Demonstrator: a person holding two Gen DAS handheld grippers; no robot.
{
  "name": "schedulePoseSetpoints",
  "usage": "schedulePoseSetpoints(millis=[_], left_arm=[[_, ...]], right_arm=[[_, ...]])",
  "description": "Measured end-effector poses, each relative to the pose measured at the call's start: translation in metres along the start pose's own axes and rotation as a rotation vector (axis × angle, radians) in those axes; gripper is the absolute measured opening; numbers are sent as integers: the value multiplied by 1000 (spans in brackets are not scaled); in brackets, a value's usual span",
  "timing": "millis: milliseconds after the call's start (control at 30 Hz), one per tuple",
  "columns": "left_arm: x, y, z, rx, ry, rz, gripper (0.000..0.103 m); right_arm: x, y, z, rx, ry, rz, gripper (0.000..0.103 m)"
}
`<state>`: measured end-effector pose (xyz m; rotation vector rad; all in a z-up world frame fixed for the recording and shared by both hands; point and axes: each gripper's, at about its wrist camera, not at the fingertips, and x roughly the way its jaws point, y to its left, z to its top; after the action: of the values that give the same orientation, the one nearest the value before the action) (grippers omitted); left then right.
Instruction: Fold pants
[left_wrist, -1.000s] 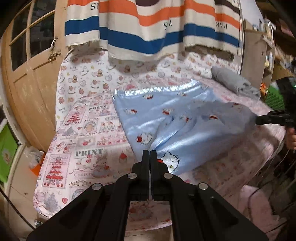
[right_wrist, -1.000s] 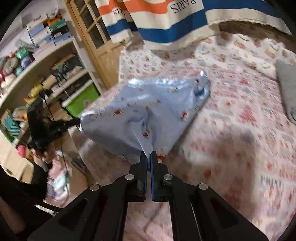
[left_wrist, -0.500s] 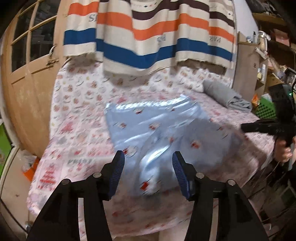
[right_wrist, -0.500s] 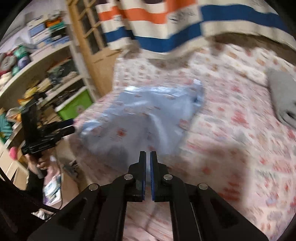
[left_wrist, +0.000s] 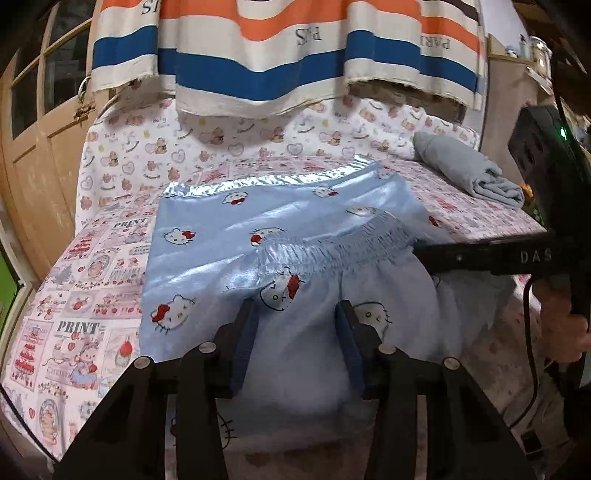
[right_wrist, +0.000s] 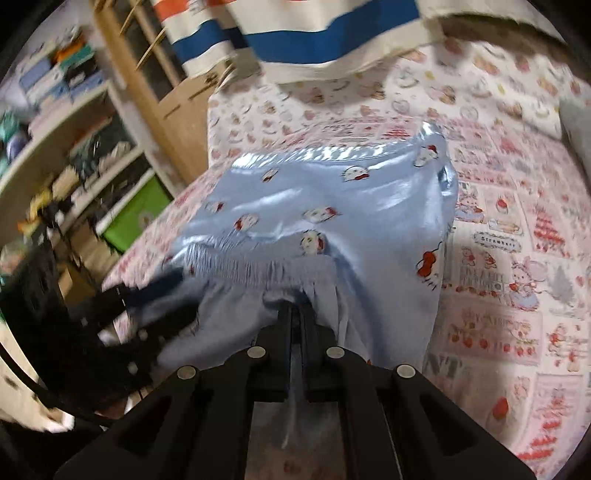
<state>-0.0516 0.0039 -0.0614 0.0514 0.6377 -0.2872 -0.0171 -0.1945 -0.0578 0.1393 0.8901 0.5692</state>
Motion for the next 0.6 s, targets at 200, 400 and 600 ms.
schedulePoseSetpoints(millis=[200, 400, 600], left_arm=[[6, 7, 3, -15, 4, 4, 44], [-25, 6, -1, -8, -73, 38, 62], [-65, 4, -6, 24, -219, 172, 84]], right_arm=[[3, -1, 0, -18, -26, 41, 3], [-28, 10, -15, -144, -149, 53, 4], [-62, 18, -41, -225, -272, -53, 48]])
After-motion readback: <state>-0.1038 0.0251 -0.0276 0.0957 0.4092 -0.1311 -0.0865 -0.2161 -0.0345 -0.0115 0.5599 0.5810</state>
